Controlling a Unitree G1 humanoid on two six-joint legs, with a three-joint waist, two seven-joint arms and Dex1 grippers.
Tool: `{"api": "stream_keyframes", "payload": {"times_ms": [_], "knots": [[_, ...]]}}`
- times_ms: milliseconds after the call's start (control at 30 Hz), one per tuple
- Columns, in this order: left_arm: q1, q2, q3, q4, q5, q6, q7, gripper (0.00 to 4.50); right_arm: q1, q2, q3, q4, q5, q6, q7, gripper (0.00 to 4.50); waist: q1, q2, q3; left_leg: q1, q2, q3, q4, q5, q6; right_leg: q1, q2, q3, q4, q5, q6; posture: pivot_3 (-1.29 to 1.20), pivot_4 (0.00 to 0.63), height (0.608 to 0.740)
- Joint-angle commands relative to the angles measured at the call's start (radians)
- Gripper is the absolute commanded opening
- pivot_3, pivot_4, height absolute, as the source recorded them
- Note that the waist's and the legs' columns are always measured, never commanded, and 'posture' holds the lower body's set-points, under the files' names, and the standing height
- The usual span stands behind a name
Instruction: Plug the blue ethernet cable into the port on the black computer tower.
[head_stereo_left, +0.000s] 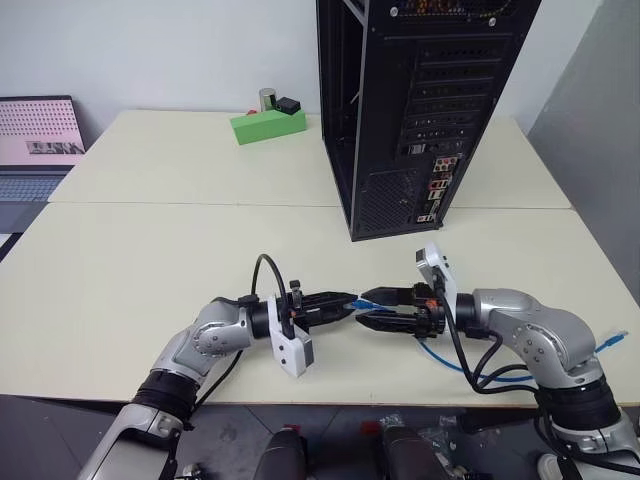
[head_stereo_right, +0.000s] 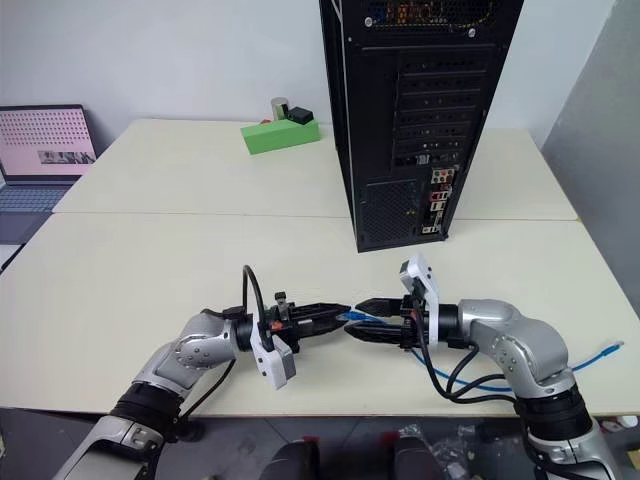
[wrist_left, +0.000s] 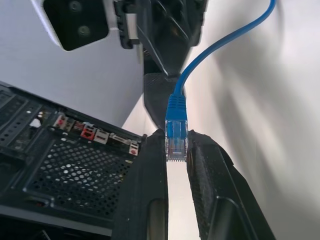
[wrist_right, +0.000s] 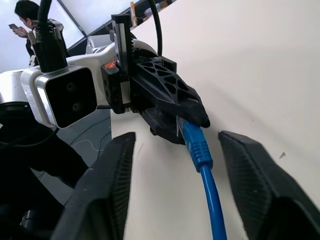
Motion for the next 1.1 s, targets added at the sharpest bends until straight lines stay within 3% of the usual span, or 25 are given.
{"api": "stream_keyframes", "payload": {"times_ms": [33,233,533,600,800,933,1100], "knots": [[-0.005,0.006,0.007,-0.035,0.016,-0.011,0.047,0.31,-0.024,0.002,-0.012,-0.011,0.031,0.006,-0.004,1.62,0.0,0.0,0.0,0.0,0.0,0.0,0.0,0.0,0.0,0.0,0.0,0.0,0.0,0.0,0.0,0.0,0.15,0.74],[0.0,0.009,-0.003,-0.049,0.035,-0.011,0.079,0.31,-0.034,0.005,-0.014,-0.005,0.042,0.012,-0.011,0.08,0.0,0.0,0.0,0.0,0.0,0.0,0.0,0.0,0.0,0.0,0.0,0.0,0.0,0.0,0.0,0.0,0.15,0.74],[0.016,0.008,-0.023,-0.06,0.021,0.027,0.097,0.31,-0.04,-0.005,-0.012,-0.001,0.061,0.034,-0.002,0.0,0.0,0.0,0.0,0.0,0.0,0.0,0.0,0.0,0.0,0.0,0.0,0.0,0.0,0.0,0.0,0.0,0.15,0.74],[0.026,0.007,-0.039,-0.062,-0.011,0.058,0.08,1.01,-0.04,-0.013,-0.003,0.002,0.049,0.025,0.005,0.0,0.0,0.0,0.0,0.0,0.0,0.0,0.0,0.0,0.0,0.0,0.0,0.0,0.0,0.0,0.0,0.0,0.15,0.74],[0.053,-0.003,-0.049,-0.089,-0.167,0.252,0.009,1.97,-0.032,-0.022,0.0,0.0,0.022,-0.008,-0.005,0.0,0.0,0.0,0.0,0.0,0.0,0.0,0.0,0.0,0.0,0.0,0.0,0.0,0.0,0.0,0.0,0.0,0.15,0.74],[0.161,0.015,-0.025,-0.264,-0.472,0.645,-0.123,2.7,0.022,-0.056,-0.065,-0.048,0.0,-0.051,-0.056,0.0,-0.001,0.0,0.0,0.0,0.0,0.0,0.0,0.0,0.0,0.0,0.0,0.0,0.0,0.0,0.0,0.0,0.15,0.74],[0.213,-0.006,0.02,-0.472,-0.604,0.987,-0.093,3.75,0.058,-0.043,-0.153,-0.082,-0.044,-0.12,-0.182,0.0,-0.001,0.0,0.0,0.0,0.0,-0.001,0.0,0.0,0.0,0.0,0.0,0.0,0.001,0.0,0.0,0.0,0.15,0.74]]}}
